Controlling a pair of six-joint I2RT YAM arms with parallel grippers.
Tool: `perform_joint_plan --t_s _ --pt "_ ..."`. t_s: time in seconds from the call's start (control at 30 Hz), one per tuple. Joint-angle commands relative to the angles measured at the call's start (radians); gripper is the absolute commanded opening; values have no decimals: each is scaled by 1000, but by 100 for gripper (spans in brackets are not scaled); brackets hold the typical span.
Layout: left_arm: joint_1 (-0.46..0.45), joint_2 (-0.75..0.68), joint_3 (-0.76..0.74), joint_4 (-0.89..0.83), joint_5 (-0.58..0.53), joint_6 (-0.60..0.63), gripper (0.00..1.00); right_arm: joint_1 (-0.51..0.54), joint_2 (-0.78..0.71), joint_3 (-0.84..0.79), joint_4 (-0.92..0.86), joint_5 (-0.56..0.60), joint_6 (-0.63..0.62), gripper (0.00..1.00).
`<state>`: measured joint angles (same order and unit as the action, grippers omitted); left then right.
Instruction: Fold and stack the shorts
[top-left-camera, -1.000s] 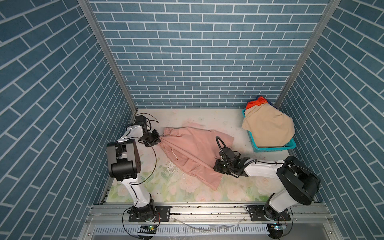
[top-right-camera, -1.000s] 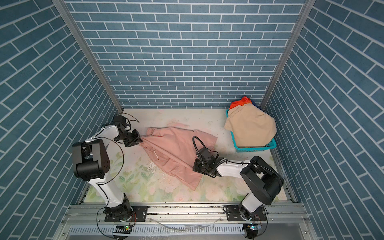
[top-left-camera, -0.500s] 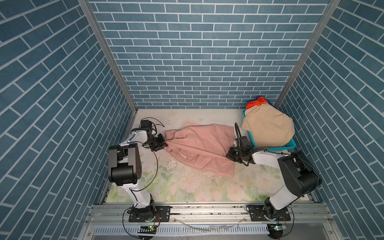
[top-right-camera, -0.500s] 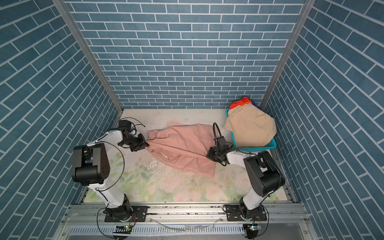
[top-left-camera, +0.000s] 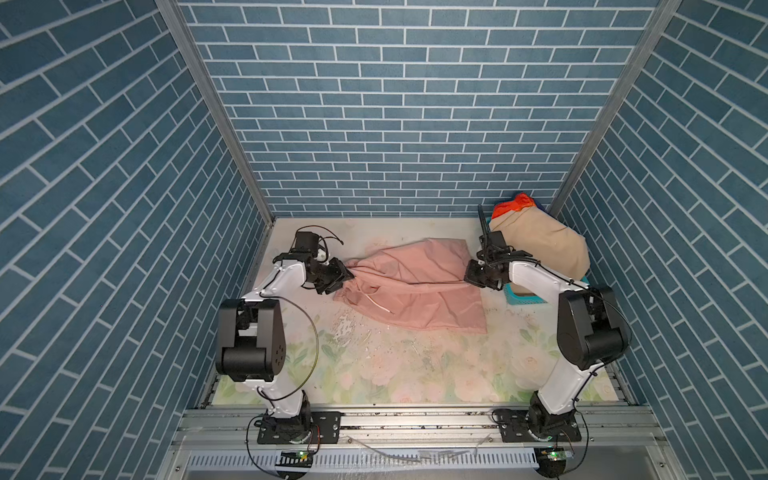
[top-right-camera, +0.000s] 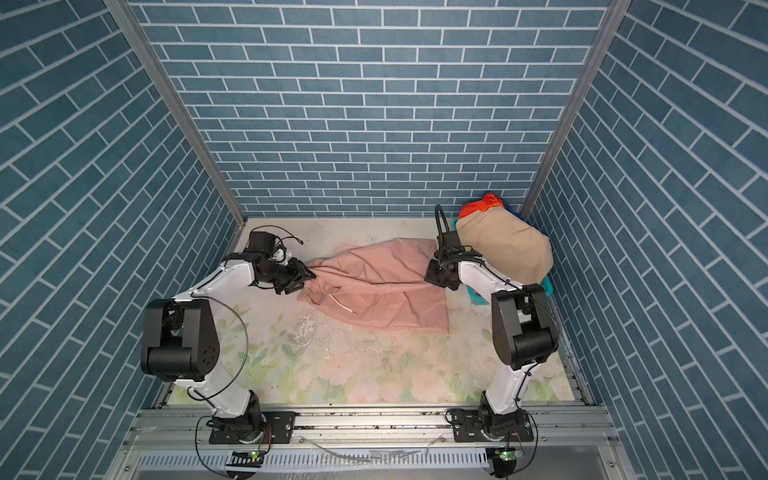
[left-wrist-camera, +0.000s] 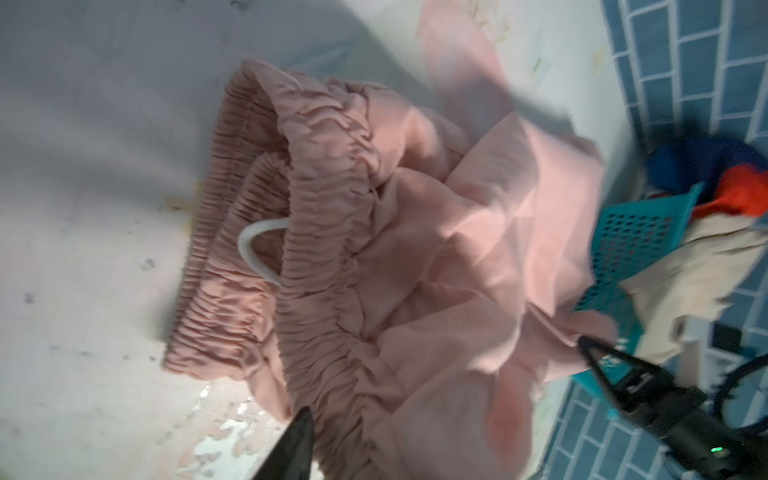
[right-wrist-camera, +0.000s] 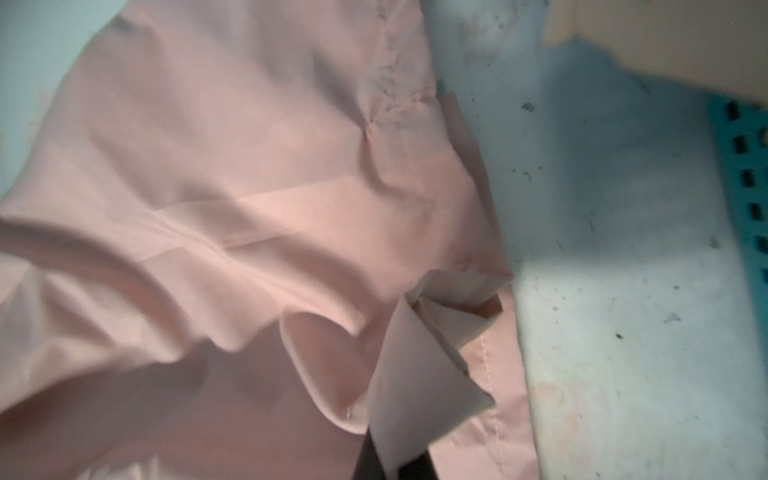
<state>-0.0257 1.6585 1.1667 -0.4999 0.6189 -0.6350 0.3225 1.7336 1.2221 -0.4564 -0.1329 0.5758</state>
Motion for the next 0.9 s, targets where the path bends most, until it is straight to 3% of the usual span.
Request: perform_joint_plan --t_s 0.0,0.17,0.33,0.4,0.7,0.87 --pt "0 -65 -56 133 159 -205 55 0 -102 -44 -68 32 -34 0" --pt "-13 -185 -182 328 226 -458 65 -21 -193 -92 -51 -7 -10 0" --pt "-18 -317 -322 399 225 -647 73 -42 -249 -115 -33 -37 12 0" --pt "-36 -386 -432 507 189 -785 99 -54 -268 -126 -17 -53 23 0" --pt "-73 -406 -692 752 36 -1025 100 -77 -290 -153 19 -95 30 0" --pt "-92 -366 -723 784 -40 -1035 100 -103 -312 -173 27 -116 27 0"
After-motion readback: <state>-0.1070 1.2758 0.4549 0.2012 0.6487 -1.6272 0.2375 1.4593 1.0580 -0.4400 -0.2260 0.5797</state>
